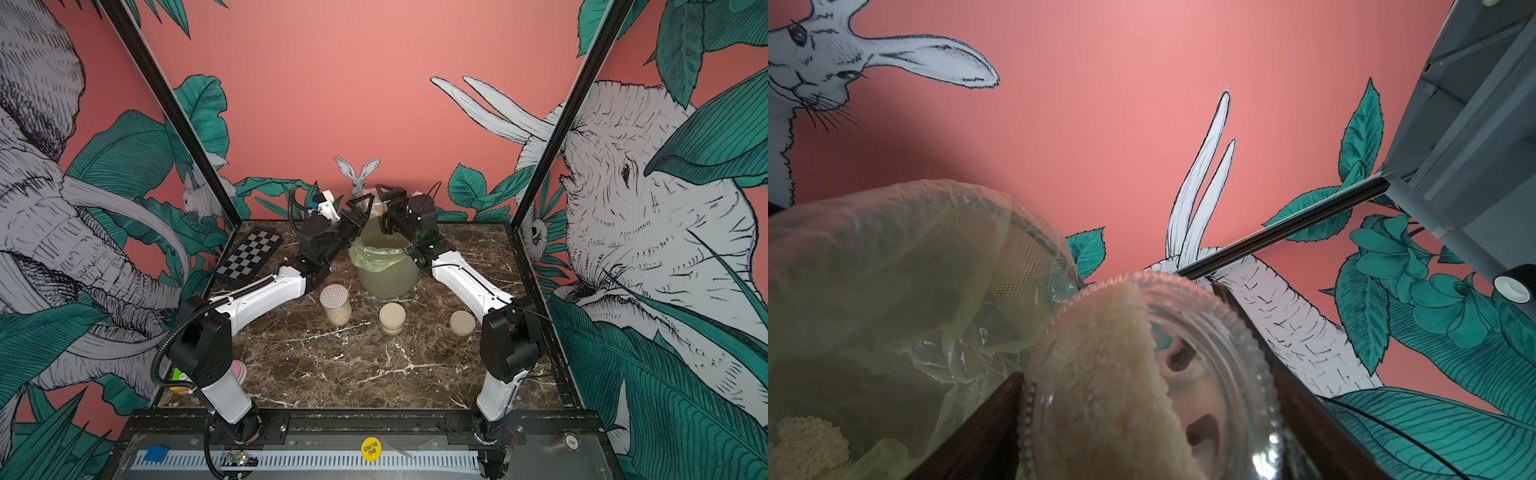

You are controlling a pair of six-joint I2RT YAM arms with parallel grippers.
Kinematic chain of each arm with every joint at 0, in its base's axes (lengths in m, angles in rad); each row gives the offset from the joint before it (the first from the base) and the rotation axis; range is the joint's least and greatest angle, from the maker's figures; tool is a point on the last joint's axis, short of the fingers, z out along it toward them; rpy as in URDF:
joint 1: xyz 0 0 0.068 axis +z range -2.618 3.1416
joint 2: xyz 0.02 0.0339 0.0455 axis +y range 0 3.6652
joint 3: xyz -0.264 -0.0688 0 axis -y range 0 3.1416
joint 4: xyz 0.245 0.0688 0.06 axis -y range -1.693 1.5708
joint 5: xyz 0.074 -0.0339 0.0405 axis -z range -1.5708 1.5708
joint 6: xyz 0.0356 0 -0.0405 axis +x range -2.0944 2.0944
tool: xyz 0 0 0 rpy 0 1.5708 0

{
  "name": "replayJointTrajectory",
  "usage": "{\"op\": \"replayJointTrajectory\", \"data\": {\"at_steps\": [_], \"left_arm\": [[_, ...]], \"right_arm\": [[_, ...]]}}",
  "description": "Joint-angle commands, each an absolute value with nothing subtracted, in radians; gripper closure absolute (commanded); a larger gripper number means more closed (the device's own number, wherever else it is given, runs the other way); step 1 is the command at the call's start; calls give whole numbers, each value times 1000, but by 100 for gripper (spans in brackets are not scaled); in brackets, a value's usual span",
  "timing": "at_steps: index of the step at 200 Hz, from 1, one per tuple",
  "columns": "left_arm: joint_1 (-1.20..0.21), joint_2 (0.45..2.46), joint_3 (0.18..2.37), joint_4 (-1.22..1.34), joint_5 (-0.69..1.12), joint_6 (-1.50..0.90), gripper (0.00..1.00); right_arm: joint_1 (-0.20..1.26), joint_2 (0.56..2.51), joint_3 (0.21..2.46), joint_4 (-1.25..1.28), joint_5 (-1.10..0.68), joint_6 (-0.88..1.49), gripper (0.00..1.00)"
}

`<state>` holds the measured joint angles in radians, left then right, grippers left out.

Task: Empty moldy rice from jars
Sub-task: Pour the moldy rice from the jar into the trash bin.

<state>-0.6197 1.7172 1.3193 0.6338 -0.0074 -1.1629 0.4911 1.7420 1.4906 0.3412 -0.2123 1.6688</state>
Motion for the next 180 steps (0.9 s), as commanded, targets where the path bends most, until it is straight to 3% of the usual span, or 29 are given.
{"op": "replayJointTrajectory", "data": {"at_steps": [1, 46, 68, 180], "left_arm": [[-586, 1698, 1347, 683, -59, -1154, 100], [-581, 1704, 1346, 676, -48, -1162, 100], [-580, 1704, 1344, 682, -45, -1166, 100], [-578, 1735, 1380, 661, -12, -1164, 100]], "right_arm": [[527, 1700, 1466, 336, -277, 1621, 24], [519, 1708, 1482, 328, -266, 1614, 15], [517, 1710, 1490, 318, -258, 1612, 2], [490, 1661, 1489, 210, -244, 1565, 2]]}}
